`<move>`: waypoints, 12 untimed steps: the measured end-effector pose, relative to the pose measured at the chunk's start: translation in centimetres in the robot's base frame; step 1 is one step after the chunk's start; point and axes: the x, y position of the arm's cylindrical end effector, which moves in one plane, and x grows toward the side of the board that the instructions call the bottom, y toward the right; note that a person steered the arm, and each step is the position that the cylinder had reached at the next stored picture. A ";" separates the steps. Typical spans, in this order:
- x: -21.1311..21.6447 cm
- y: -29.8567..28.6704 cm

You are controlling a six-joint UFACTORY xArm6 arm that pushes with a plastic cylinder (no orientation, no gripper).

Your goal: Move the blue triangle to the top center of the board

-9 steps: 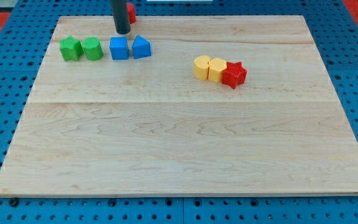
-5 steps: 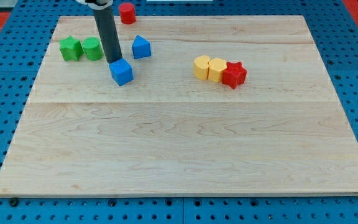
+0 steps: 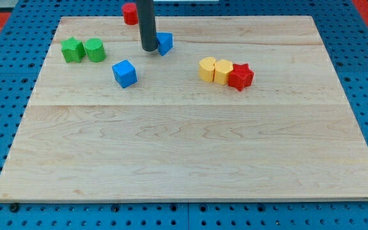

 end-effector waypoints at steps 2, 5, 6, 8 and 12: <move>-2.5 7.7; -0.4 14.9; -6.2 15.2; -1.1 11.6; -4.5 3.5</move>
